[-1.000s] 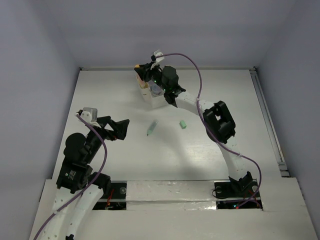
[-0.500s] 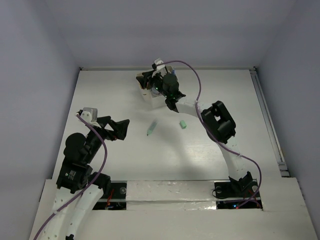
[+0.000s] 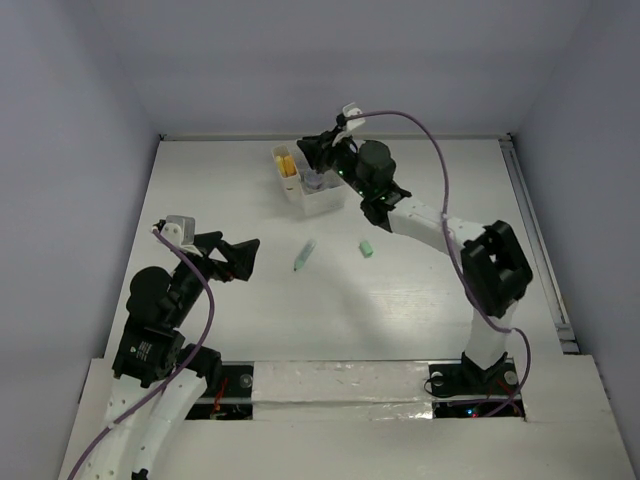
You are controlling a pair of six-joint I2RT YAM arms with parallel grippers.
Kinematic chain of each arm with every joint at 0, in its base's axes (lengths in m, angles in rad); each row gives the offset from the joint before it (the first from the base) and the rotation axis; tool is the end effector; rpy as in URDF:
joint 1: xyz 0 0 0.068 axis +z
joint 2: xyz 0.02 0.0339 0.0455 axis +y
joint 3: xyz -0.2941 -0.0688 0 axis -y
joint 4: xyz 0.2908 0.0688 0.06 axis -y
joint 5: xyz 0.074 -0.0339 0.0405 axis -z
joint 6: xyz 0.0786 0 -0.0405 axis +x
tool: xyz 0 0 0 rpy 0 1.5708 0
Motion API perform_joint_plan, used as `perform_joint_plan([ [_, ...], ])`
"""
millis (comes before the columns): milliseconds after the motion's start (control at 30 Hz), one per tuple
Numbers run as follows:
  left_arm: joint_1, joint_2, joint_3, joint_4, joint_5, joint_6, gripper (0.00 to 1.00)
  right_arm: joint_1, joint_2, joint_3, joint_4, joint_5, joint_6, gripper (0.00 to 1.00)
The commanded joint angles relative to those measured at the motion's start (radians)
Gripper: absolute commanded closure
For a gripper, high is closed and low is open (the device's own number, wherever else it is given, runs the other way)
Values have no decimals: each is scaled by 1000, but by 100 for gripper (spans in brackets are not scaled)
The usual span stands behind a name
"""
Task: Sort the stationery into containers
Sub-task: Place the pen in the storage box, then pick up the pen from the center of the board.
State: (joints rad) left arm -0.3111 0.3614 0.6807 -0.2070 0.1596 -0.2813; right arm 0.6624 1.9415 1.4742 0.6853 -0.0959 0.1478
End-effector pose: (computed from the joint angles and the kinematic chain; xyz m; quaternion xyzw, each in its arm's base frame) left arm 0.1417 -0.0587 0.3827 0.0693 0.6632 -0.2678 0.6954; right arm 0.4384 0.3515 0.3431 -0.1953 0.5952 0.3346 0.7041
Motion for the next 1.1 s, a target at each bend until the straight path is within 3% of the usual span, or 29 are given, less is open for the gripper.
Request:
perform_joint_plan([
  [0, 7, -13, -4, 64, 32, 10, 1, 5, -159, -92, -166, 100, 59, 78],
  [133, 7, -13, -9, 72, 54, 10, 1, 5, -298, -256, -424, 240, 96, 99],
  [233, 7, -13, -12, 73, 66, 8, 1, 5, -377, -284, -609, 298, 61, 98],
  [333, 7, -16, -12, 73, 70, 7, 1, 5, -374, -235, -822, 193, 24, 85],
  [433, 7, -24, -10, 74, 70, 7, 1, 5, -355, -242, -869, 56, -5, 73],
  [567, 7, -33, -13, 72, 63, 4, 1, 28, -306, -245, -908, 9, 32, 50],
  [667, 7, -30, -13, 72, 66, 4, 1, 78, -227, -212, -924, 12, 61, 26],
  [767, 7, -29, -13, 73, 64, 4, 1, 138, -129, -140, -958, 59, 75, 20],
  [833, 7, -27, -13, 72, 64, 4, 1, 172, -102, -121, -916, 68, 69, 20],
  [933, 7, -24, -13, 73, 64, 4, 1, 204, -49, -89, -882, 28, 75, 29],
  [1000, 7, -22, -13, 72, 66, 5, 1, 218, 0, -57, -856, 10, 76, 52],
  [1067, 7, -21, -15, 75, 67, 5, 1, 218, 36, -29, -851, 7, 87, 66],
])
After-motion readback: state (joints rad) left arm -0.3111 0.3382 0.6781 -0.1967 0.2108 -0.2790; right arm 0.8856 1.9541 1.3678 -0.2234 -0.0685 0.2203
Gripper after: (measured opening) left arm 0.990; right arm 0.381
